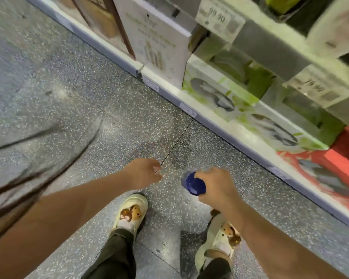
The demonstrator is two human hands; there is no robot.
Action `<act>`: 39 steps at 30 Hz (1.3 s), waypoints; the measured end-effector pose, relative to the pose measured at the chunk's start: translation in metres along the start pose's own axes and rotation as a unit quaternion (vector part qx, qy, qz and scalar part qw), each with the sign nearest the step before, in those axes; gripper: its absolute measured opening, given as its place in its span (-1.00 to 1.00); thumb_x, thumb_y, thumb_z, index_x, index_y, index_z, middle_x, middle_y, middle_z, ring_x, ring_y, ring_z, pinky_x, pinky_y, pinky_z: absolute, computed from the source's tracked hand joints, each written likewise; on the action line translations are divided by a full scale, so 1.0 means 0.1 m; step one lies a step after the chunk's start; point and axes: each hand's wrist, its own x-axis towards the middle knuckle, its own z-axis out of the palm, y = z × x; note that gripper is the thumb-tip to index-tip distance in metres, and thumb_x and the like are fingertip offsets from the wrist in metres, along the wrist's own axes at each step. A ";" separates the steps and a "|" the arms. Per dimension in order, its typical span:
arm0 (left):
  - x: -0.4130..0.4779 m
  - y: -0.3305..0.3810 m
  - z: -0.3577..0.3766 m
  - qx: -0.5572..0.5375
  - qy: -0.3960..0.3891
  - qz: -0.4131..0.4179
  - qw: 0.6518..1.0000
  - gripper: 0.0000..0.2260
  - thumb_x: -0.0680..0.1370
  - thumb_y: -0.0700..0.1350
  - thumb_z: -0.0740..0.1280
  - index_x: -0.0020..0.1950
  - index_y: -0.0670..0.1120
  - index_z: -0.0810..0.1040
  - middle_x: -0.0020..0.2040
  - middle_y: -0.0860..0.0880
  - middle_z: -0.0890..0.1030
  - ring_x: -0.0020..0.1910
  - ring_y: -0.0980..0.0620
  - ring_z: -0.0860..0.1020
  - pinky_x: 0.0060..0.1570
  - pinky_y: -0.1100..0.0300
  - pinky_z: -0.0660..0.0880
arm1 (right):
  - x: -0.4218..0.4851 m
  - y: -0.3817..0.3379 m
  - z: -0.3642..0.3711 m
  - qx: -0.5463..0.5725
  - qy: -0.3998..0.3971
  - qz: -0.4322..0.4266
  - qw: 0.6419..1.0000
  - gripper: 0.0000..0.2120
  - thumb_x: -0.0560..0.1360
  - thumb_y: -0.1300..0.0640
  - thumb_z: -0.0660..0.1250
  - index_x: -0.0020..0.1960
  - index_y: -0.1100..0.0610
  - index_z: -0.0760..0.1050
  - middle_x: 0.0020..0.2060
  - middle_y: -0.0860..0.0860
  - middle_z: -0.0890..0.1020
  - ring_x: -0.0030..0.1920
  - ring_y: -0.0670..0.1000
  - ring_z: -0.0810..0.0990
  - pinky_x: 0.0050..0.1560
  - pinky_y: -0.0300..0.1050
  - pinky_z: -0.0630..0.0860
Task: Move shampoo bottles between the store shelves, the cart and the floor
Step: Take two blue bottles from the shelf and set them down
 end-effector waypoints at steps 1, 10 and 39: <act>-0.16 0.11 -0.08 0.004 -0.005 0.015 1.000 -0.62 0.58 -0.02 0.26 0.39 -0.02 0.40 0.27 -0.05 0.53 0.21 -0.04 0.50 0.22 0.13 0.39 | -0.18 -0.01 -0.22 0.041 0.000 -0.006 0.999 -0.60 0.32 -0.01 0.42 0.15 -0.08 0.48 -0.04 -0.08 0.62 0.02 0.00 0.56 0.00 -0.16 0.39; -1.97 1.44 -0.95 0.098 0.003 0.195 0.976 -0.32 0.46 -0.01 0.45 0.50 0.00 0.21 0.42 -0.01 0.39 0.33 0.01 0.42 0.25 0.21 0.34 | -1.98 -0.28 -2.52 0.205 0.098 0.009 0.974 -0.61 0.10 -0.15 0.40 -0.08 -0.11 0.57 -0.24 -0.18 0.62 -0.24 -0.19 0.54 -0.24 -0.22 0.49; -6.41 5.05 -1.81 0.081 0.082 0.603 0.789 -0.54 0.39 -0.06 0.53 0.25 0.09 0.51 0.15 0.10 0.63 0.10 0.05 0.59 0.18 0.04 0.49 | -7.35 -1.05 -6.42 0.212 0.391 0.095 0.891 -0.71 0.27 0.06 0.57 -0.06 0.07 0.62 -0.45 -0.02 0.64 -0.40 -0.06 0.58 -0.37 -0.29 0.42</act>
